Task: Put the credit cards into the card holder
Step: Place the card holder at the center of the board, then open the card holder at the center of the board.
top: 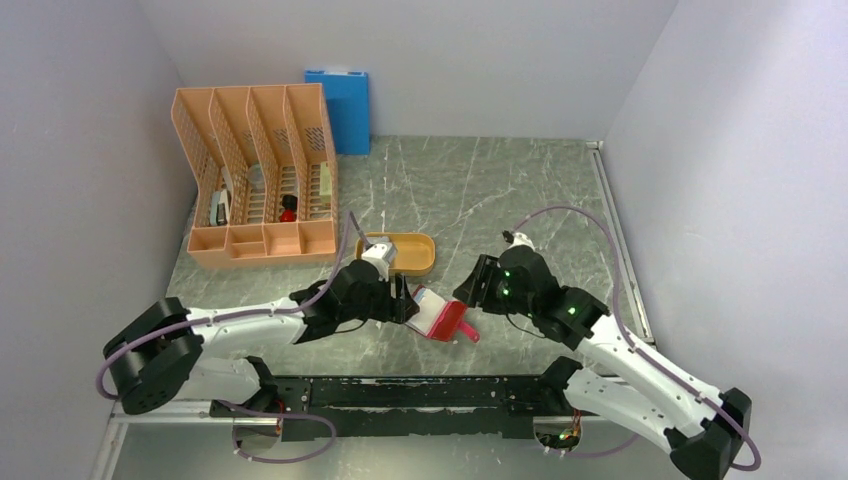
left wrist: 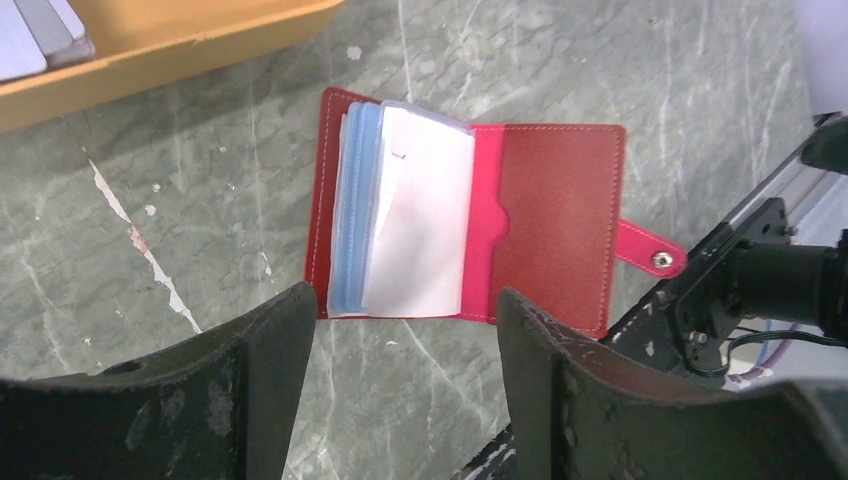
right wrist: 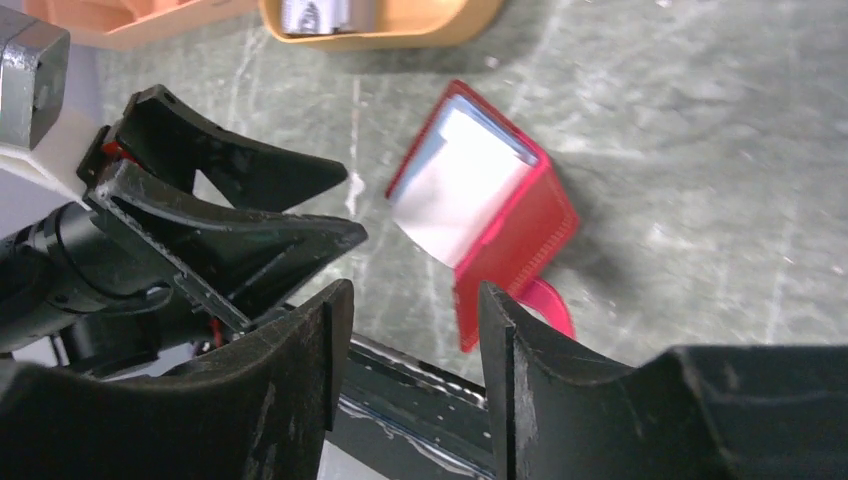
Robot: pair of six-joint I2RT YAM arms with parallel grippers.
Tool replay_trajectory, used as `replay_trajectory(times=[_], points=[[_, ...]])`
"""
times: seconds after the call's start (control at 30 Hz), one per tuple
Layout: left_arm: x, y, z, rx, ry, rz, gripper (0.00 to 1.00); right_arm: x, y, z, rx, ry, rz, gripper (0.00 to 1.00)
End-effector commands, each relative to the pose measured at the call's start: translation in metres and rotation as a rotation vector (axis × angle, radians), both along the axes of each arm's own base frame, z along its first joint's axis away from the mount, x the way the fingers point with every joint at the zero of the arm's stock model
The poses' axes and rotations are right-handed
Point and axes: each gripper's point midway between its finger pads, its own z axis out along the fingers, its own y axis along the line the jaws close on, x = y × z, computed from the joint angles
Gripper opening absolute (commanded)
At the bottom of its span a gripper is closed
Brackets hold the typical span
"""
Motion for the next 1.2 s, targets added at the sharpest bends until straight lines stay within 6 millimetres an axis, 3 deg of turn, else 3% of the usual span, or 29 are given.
replay_trajectory(times=[0.0,0.1,0.17,0.33,0.43,0.77,1.0,1.17], points=[[0.007,0.008,0.022,-0.033,-0.058,0.052,0.70,0.010,0.032,0.003,0.060,-0.013,0.073,0.51],[0.007,0.029,0.023,-0.025,-0.065,0.129,0.71,0.013,0.054,-0.021,0.101,0.039,0.116,0.47],[0.007,0.039,0.027,-0.033,-0.081,0.170,0.71,0.012,0.058,-0.046,0.091,0.092,0.110,0.46],[0.004,0.045,0.028,-0.034,-0.086,0.169,0.73,0.002,0.041,-0.109,-0.004,0.200,0.064,0.45],[0.001,0.038,0.027,-0.050,-0.077,0.138,0.73,0.001,0.026,-0.130,-0.046,0.233,0.034,0.45],[-0.003,0.010,0.038,-0.137,-0.081,0.029,0.74,-0.007,0.001,-0.170,-0.137,0.253,0.015,0.38],[0.007,0.004,0.026,-0.091,-0.055,0.049,0.74,-0.011,-0.012,-0.187,-0.199,0.275,-0.004,0.36],[0.014,-0.004,0.015,-0.074,-0.028,0.046,0.74,-0.009,-0.014,-0.187,-0.202,0.267,-0.017,0.36]])
